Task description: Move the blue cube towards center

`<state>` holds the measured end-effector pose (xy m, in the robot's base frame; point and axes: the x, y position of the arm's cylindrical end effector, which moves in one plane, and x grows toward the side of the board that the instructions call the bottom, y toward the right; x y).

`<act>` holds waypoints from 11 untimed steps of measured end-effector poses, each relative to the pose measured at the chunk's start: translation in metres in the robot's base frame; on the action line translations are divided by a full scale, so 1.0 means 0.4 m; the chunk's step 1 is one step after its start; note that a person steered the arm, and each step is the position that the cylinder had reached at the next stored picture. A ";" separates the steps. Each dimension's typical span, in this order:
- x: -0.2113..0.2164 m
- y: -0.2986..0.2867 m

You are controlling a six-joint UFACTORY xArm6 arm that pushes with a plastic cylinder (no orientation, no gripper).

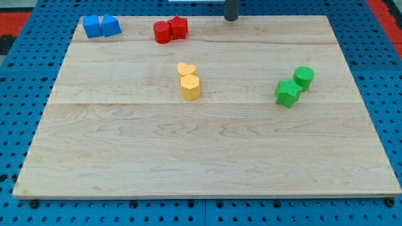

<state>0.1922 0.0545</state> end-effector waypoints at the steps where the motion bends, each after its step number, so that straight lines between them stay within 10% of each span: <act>1: 0.002 -0.067; 9: -0.002 -0.805; 11: 0.061 -0.803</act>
